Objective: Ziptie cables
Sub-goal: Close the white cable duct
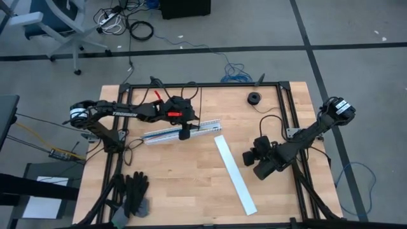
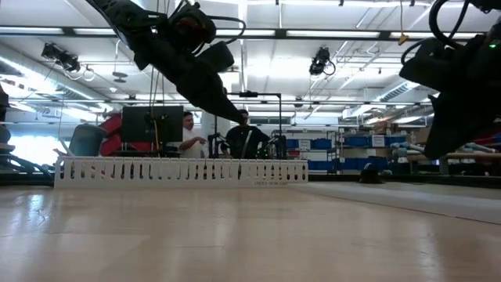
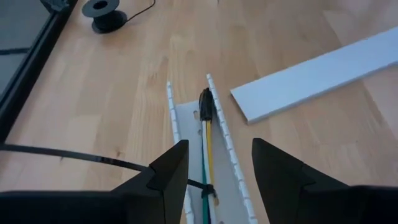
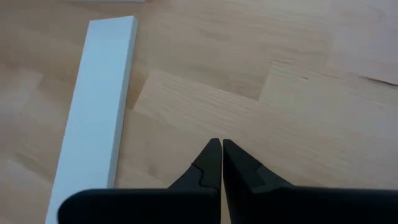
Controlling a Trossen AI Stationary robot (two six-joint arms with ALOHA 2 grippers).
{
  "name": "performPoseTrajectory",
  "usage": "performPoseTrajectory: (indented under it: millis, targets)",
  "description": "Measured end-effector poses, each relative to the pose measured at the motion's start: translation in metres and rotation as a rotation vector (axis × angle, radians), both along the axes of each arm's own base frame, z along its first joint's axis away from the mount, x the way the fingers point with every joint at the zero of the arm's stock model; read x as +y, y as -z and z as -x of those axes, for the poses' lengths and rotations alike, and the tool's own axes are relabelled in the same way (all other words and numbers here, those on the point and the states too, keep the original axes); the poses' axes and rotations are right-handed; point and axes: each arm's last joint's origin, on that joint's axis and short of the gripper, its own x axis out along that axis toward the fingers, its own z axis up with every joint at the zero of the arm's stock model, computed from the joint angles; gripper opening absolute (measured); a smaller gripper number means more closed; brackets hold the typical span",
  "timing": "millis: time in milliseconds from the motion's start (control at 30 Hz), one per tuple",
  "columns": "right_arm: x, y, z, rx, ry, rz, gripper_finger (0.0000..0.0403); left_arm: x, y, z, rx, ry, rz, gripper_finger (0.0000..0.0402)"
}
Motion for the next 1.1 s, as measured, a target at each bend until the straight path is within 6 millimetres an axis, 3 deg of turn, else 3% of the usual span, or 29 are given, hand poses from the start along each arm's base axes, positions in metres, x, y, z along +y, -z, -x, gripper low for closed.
performPoseTrajectory:
  millis: [100, 267, 1100]
  targets:
    - [-0.001, 0.0, 0.0, -0.005, -0.011, 0.026, 0.0, 0.0, 0.0, 0.0, -0.007, 0.008, 0.0, 0.0153]
    - [-0.003, -0.002, -0.001, -0.055, 0.002, 0.103, 0.0, -0.002, 0.003, -0.001, -0.004, 0.016, 0.145, 0.0153]
    - [-0.022, -0.004, -0.013, -0.023, 0.002, 0.217, 0.0, -0.007, 0.014, 0.0, 0.091, -0.091, 0.179, 0.0153]
